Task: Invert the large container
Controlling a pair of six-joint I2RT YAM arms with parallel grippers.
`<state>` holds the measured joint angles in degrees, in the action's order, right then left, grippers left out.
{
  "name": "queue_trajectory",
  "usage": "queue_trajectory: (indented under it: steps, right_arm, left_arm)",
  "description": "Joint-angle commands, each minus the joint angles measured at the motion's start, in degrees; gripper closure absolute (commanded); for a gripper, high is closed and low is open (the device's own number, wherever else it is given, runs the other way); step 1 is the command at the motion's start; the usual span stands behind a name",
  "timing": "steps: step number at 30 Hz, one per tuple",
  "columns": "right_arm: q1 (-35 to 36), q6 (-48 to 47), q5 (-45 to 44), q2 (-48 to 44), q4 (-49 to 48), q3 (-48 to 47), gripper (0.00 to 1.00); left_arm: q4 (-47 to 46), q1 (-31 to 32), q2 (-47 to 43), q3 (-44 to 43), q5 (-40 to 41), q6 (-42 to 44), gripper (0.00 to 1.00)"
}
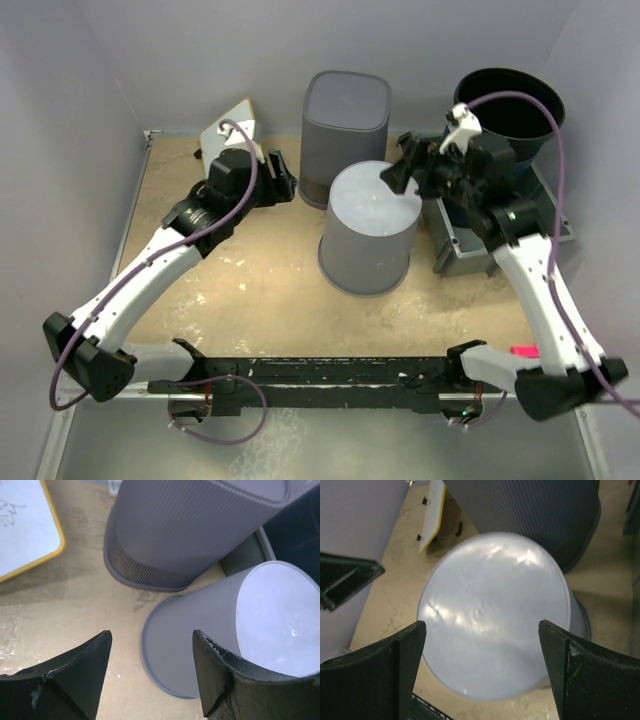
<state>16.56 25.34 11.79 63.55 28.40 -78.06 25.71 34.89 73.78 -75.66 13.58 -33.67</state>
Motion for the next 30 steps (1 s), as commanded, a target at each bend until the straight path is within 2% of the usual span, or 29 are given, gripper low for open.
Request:
queue_trajectory:
  steps: [1, 11, 20, 24, 30]
  right_arm:
    - [0.14, 3.46, -1.04, 9.94, -8.11, -7.63, 0.04]
    - [0.14, 11.31, -10.71, 29.32, -15.66, -21.14, 0.01]
    - [0.14, 13.09, -15.65, 43.08, -14.14, -33.76, 0.0]
    - [0.14, 11.6, -13.91, 47.62, -13.33, -39.17, 0.0]
    - [0.95, 11.5, -1.35, 54.19, -15.44, -44.69, 0.03]
  left_arm:
    - [0.78, -0.1, -7.03, 1.18, 6.95, -1.11, 0.38]
    - [6.01, -0.28, -12.95, 1.85, 13.15, 0.77, 0.38]
    - [7.24, -0.27, -14.23, 3.94, 12.59, 0.75, 0.38]
    - [7.65, -0.27, -14.66, 4.59, 13.64, 1.36, 0.38]
    - [8.6, -0.27, -15.12, 5.04, 16.46, 2.69, 0.38]
